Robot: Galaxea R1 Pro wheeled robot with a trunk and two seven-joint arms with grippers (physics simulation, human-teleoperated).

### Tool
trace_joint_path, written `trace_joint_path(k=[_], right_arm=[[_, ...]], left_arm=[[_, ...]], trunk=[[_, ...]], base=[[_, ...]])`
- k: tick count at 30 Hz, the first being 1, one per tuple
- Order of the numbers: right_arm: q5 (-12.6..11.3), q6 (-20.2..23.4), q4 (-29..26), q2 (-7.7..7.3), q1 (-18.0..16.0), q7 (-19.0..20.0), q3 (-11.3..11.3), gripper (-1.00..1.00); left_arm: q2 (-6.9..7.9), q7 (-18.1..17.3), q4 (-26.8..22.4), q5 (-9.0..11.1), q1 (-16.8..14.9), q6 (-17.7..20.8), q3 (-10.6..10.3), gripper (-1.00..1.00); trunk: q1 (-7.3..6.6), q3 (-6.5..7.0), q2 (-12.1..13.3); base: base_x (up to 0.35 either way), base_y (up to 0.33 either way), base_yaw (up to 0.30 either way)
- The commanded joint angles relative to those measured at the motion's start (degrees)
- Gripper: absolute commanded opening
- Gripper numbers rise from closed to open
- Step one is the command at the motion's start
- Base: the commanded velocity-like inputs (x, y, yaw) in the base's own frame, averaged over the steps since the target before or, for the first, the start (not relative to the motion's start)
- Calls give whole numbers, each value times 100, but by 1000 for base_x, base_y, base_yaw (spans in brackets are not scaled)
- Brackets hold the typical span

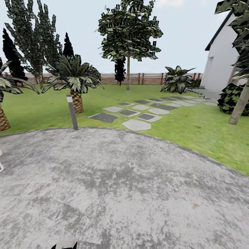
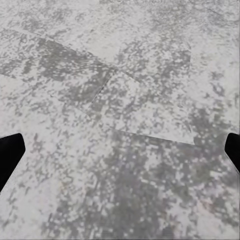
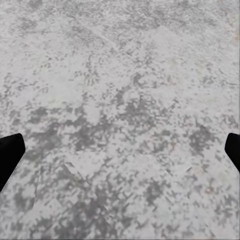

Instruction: In the garden, pick up the pesticide atomizer on the floor and spray pesticide onto both trees until each tree trunk is fully covered.

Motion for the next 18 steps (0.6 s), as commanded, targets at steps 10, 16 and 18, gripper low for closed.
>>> trace_joint_path(k=[10,16,18], right_arm=[[6,0,0,0,0,0,8,100],[6,0,0,0,0,0,8,100],[6,0,0,0,0,0,8,100]], left_arm=[[0,0,0,-4,0,0,0,100],[0,0,0,-7,0,0,0,100],[0,0,0,-7,0,0,0,100]], trunk=[[0,0,0],[0,0,0],[0,0,0]], base=[[340,0,0],[340,0,0],[340,0,0]])
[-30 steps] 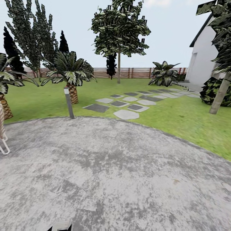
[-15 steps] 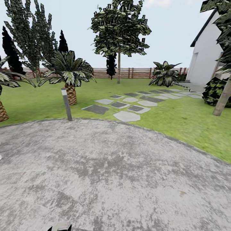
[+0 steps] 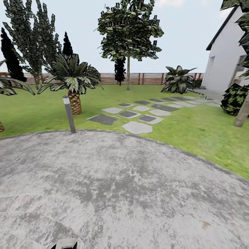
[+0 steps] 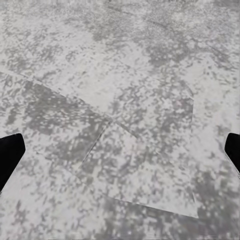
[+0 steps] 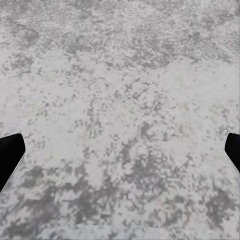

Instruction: In the garden, pick up the pesticide atomizer on the floor and spray pesticide onto both trees until each tree trunk is fully covered.

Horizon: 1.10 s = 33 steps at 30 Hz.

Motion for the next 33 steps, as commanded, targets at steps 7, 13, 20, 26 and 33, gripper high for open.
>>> trace_joint_path(k=[7,13,20,26,33], right_arm=[[0,0,0,0,0,0,0,100],[0,0,0,0,0,0,0,100],[0,0,0,0,0,0,0,100],[0,0,0,0,0,0,0,100],[0,0,0,0,0,0,0,100]], left_arm=[[0,0,0,-1,0,0,0,100],[0,0,0,0,0,0,0,100],[0,0,0,-1,0,0,0,100],[0,0,0,0,0,0,0,100],[-5,-1,0,-1,0,0,0,100]], trunk=[[0,0,0],[0,0,0],[0,0,0],[0,0,0],[0,0,0]], base=[[340,0,0],[340,0,0],[340,0,0],[340,0,0],[340,0,0]])
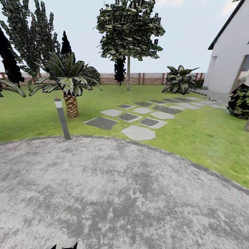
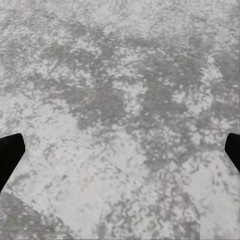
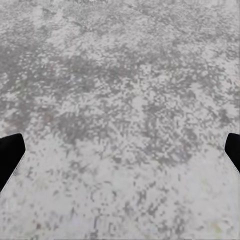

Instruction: In the garden, pick up the pesticide atomizer on the floor and spray pesticide onto both trees until each tree trunk is fully covered.

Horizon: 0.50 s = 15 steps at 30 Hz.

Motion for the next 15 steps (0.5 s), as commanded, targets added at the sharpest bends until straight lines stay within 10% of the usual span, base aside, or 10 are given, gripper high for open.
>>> trace_joint_path(k=[1,15], right_arm=[[-2,0,0,0,0,0,-2,100],[-7,0,0,0,0,-3,-12,100]], left_arm=[[-1,0,0,0,0,0,0,100],[-16,1,0,0,0,0,0,100]], trunk=[[0,0,0],[0,0,0]], base=[[340,0,0],[340,0,0]])
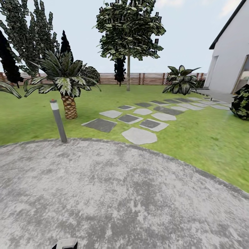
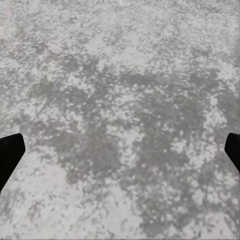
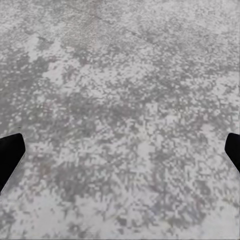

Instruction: In the garden, pick up the pesticide atomizer on the floor and spray pesticide onto both trees until each tree trunk is fully covered.

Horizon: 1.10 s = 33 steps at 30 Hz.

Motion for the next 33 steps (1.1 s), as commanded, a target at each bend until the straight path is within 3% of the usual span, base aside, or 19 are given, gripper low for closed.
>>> trace_joint_path(k=[1,33], right_arm=[[3,0,0,0,0,1,1,100],[7,0,0,0,0,3,3,100]], left_arm=[[0,0,0,0,0,0,0,100],[-6,-1,0,0,0,0,0,100]], trunk=[[0,0,0],[0,0,0]], base=[[340,0,0],[340,0,0]])
